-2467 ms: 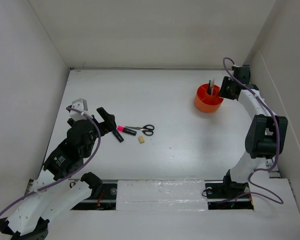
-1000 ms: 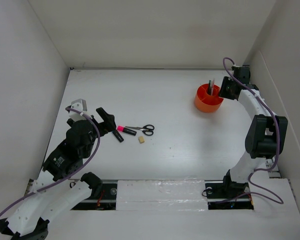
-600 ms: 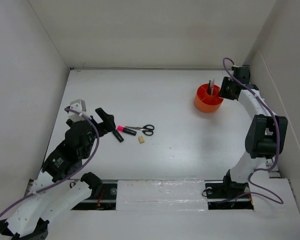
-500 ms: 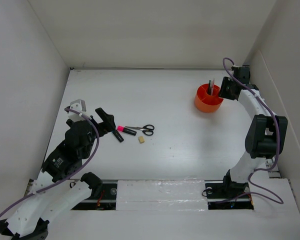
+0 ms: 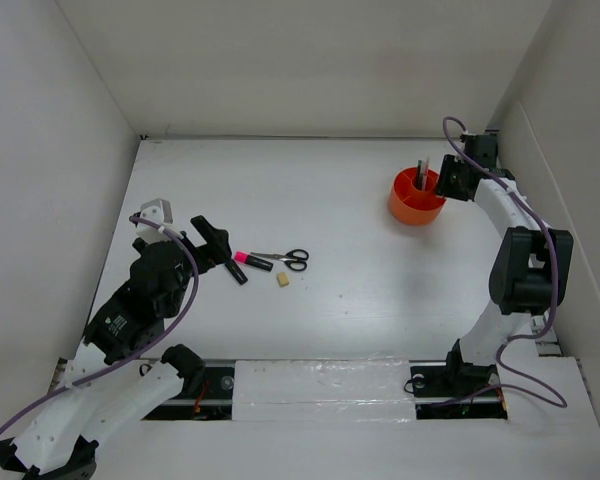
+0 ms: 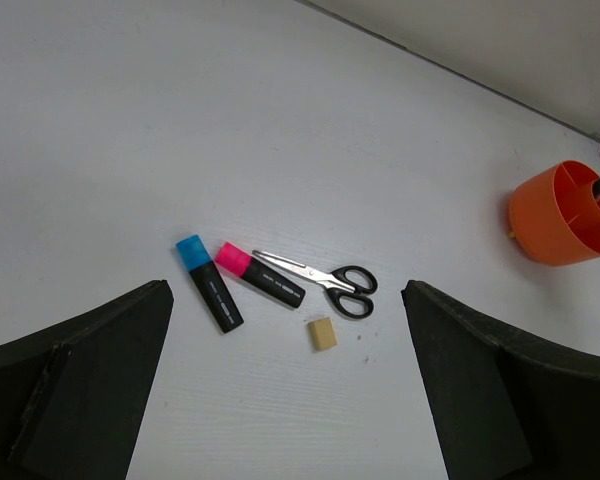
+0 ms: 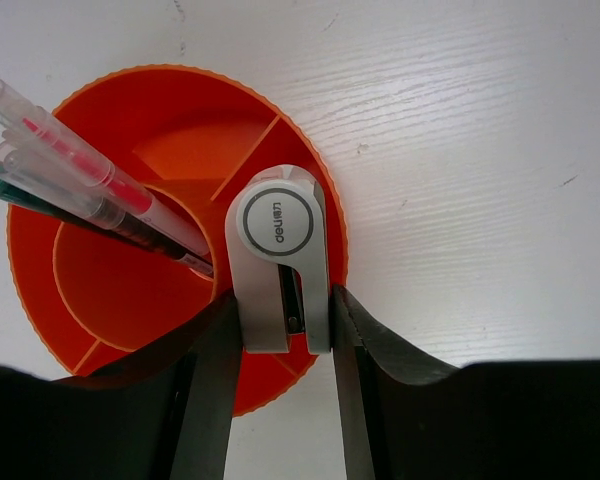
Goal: Sort the stationery into containers
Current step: Place the stapler in the storage box.
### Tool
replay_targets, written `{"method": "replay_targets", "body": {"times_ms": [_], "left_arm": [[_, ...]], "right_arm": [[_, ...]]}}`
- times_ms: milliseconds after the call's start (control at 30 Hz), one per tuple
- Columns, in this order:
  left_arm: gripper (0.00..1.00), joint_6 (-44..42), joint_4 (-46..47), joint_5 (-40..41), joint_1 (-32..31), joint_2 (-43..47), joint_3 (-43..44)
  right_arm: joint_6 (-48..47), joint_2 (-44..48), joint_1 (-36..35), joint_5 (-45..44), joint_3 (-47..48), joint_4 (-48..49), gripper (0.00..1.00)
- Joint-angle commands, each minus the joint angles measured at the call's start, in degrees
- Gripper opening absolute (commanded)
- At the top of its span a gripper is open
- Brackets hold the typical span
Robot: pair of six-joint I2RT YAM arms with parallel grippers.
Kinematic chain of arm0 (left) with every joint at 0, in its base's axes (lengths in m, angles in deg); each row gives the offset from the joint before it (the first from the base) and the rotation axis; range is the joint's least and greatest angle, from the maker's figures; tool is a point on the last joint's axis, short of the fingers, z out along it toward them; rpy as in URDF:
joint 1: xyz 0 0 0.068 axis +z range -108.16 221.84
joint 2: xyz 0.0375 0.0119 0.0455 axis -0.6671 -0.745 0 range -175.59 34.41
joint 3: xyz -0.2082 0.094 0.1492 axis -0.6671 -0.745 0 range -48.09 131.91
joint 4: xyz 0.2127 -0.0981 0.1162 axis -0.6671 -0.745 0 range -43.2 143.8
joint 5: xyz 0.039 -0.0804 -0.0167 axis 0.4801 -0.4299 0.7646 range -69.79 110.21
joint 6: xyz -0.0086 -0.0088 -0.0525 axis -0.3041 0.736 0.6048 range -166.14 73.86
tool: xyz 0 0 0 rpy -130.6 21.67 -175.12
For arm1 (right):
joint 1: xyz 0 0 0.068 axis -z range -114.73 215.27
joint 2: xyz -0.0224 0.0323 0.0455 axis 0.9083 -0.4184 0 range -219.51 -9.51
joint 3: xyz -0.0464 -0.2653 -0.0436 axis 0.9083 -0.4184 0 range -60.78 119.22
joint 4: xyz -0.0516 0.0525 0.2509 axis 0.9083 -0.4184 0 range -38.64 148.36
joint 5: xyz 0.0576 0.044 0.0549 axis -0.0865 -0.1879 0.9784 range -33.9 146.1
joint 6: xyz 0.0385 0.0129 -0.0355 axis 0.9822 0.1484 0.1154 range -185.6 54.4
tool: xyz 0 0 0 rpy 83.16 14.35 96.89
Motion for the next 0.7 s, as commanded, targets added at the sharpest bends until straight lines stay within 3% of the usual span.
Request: {"method": "replay_targets", "body": {"times_ms": [0, 667], "left_arm": [[1.0, -0.75, 2.19, -0.14, 0.26, 0.34, -0.11], [1.0, -0.75, 2.19, -0.14, 0.26, 0.34, -0.11]], "right_arm": [[-0.56, -0.3, -0.58, -0.26, 1.28, 0.48, 0.44], [-0.56, 0.31, -0.58, 0.26, 1.81, 1.01, 0.49]]}}
